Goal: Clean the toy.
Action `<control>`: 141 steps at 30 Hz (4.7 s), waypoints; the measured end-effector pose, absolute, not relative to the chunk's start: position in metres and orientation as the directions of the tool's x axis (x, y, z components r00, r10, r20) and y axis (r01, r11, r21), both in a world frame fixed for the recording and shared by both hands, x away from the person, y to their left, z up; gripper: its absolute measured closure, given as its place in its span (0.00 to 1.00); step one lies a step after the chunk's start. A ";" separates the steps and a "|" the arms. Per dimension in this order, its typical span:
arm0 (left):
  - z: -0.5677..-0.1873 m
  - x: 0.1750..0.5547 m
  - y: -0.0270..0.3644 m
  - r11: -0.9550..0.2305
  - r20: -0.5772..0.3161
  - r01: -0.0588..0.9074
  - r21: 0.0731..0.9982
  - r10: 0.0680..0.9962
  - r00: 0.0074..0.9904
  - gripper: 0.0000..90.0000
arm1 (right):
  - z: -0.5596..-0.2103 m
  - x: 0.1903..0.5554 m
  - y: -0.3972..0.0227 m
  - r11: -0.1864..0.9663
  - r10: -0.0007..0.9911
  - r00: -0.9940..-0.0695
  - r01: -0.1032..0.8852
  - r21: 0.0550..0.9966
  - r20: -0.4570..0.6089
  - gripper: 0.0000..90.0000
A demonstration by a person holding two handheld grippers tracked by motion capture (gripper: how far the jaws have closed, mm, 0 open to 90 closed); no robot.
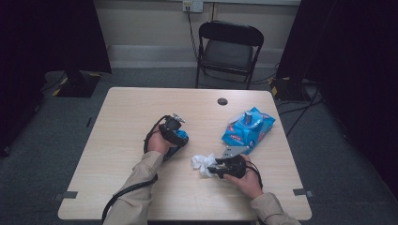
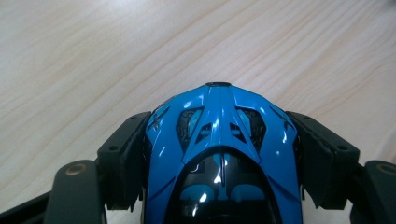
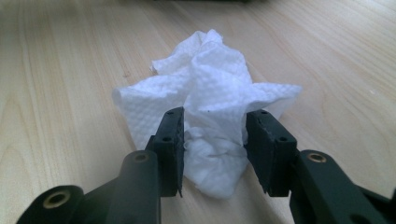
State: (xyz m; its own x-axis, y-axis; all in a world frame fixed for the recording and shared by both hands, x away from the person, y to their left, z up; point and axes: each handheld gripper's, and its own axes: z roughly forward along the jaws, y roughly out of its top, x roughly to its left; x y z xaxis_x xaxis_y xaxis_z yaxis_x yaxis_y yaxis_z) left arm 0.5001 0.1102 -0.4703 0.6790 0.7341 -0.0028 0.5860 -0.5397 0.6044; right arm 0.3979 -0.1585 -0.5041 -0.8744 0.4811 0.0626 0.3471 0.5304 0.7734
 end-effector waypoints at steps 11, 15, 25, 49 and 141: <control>-0.454 0.477 0.133 -0.473 -0.045 0.536 0.699 0.719 0.694 0.29 | -0.504 0.397 -0.158 0.529 0.487 -0.872 0.349 0.773 0.061 0.62; -0.447 0.466 0.138 -0.455 -0.063 0.521 0.722 0.707 0.705 0.29 | -0.503 0.398 -0.158 0.535 0.508 -0.860 0.352 0.768 0.041 0.48; -0.435 0.455 0.147 -0.452 -0.061 0.489 0.745 0.685 0.726 0.29 | -0.485 0.398 -0.160 0.498 0.534 -0.845 0.332 0.801 0.019 0.35; -0.419 0.430 0.150 -0.427 -0.078 0.436 0.792 0.638 0.766 0.29 | -0.493 0.406 -0.139 0.591 0.566 -0.824 0.398 0.702 -0.009 0.91; -0.405 0.415 0.099 -0.407 -0.126 0.384 0.829 0.533 0.836 0.29 | -0.368 0.454 -0.099 0.363 0.571 -0.807 0.416 0.834 0.154 0.92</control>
